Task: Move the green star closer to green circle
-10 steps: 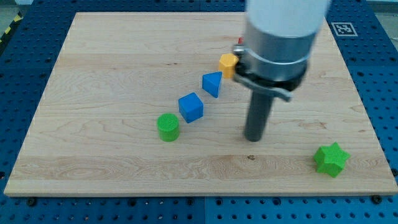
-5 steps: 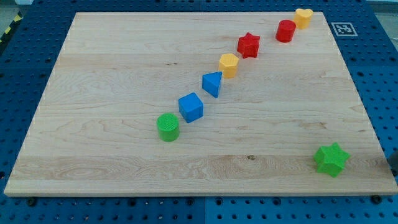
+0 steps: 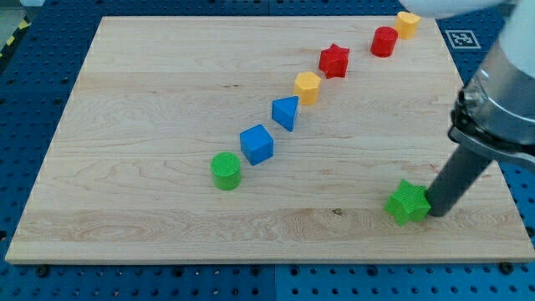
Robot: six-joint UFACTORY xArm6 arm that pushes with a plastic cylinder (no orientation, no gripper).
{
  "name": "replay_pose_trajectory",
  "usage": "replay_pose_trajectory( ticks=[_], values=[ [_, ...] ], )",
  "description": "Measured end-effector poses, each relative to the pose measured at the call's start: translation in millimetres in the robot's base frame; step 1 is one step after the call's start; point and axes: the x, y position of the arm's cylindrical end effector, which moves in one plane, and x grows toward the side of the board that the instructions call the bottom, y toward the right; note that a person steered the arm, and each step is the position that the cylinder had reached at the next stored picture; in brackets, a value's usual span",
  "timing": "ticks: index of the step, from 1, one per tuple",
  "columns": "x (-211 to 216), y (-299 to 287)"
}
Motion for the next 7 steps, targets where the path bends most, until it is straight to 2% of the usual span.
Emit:
replay_pose_trajectory(
  ticks=[1,2,7],
  values=[
    [-17,-19],
    [-18,-28],
    [28,-51]
  ],
)
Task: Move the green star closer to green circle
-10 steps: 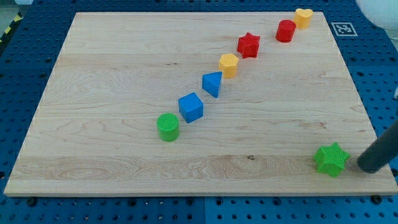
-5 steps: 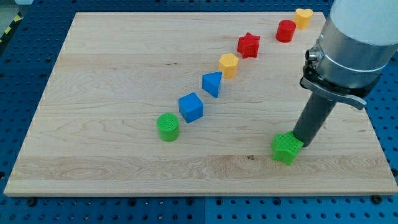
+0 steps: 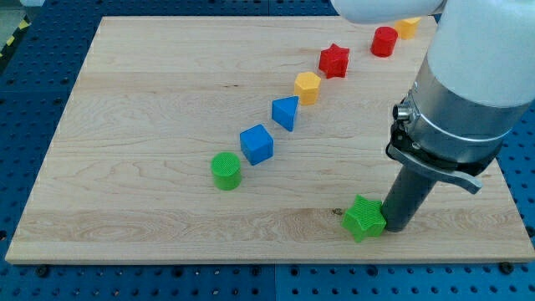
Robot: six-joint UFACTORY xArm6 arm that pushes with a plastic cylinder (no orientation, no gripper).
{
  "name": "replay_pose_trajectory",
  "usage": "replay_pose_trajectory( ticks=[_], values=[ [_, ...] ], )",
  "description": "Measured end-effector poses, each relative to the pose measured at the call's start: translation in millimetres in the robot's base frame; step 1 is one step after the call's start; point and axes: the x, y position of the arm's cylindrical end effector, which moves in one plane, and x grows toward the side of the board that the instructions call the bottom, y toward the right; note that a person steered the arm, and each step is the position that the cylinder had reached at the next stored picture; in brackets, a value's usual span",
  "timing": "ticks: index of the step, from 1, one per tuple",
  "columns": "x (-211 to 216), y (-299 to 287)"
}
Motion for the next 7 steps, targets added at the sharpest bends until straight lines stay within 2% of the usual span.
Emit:
replay_pose_trajectory(
  ticks=[3,7],
  values=[
    [1,-44],
    [12,-139]
  ],
)
